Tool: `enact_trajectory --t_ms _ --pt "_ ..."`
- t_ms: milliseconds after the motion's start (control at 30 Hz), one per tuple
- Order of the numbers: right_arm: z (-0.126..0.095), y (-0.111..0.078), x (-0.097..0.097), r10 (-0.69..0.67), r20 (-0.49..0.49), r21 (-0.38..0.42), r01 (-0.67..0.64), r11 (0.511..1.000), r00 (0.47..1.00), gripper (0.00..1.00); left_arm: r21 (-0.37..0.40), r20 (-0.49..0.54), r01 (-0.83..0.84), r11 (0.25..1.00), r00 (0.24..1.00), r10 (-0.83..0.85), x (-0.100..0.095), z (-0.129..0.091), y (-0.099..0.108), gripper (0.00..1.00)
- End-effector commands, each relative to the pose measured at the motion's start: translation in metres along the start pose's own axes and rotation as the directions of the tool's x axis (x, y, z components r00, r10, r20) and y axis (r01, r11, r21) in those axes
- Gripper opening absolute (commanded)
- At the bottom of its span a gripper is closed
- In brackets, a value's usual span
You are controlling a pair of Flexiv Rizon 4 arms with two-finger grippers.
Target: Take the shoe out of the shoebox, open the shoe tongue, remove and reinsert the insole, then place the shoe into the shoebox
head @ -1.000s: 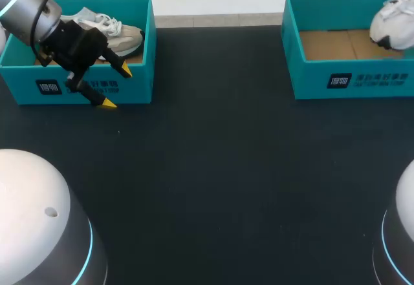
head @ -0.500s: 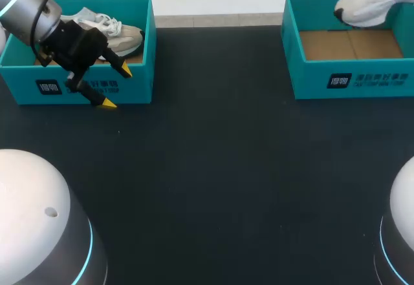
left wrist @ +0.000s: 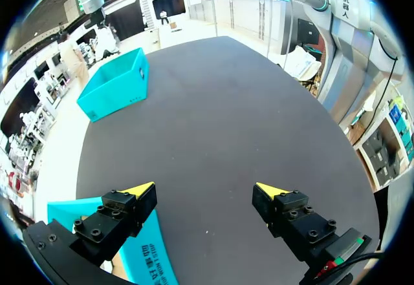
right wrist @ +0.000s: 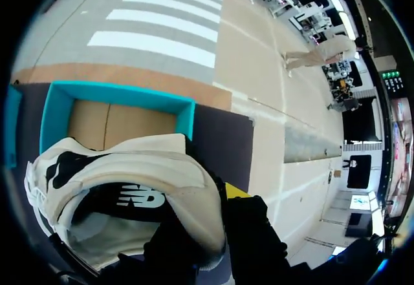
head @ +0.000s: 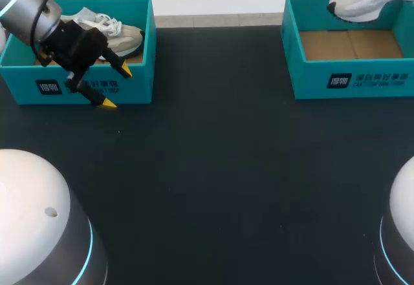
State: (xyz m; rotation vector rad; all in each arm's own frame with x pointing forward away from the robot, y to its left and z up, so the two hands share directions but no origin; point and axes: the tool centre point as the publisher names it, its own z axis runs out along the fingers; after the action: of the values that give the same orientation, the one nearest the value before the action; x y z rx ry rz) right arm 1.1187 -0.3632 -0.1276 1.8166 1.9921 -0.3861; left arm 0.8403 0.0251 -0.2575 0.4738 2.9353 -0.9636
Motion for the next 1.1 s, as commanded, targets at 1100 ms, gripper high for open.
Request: enact_trajectory --t_ms 1100 --pt "0.056 -0.051 0.035 0.234 -0.042 0.104 -0.229 0.968 0.971 0.00 -0.003 0.000 0.000 1.000 1.000 0.000 0.001 0.000 0.000 1.00"
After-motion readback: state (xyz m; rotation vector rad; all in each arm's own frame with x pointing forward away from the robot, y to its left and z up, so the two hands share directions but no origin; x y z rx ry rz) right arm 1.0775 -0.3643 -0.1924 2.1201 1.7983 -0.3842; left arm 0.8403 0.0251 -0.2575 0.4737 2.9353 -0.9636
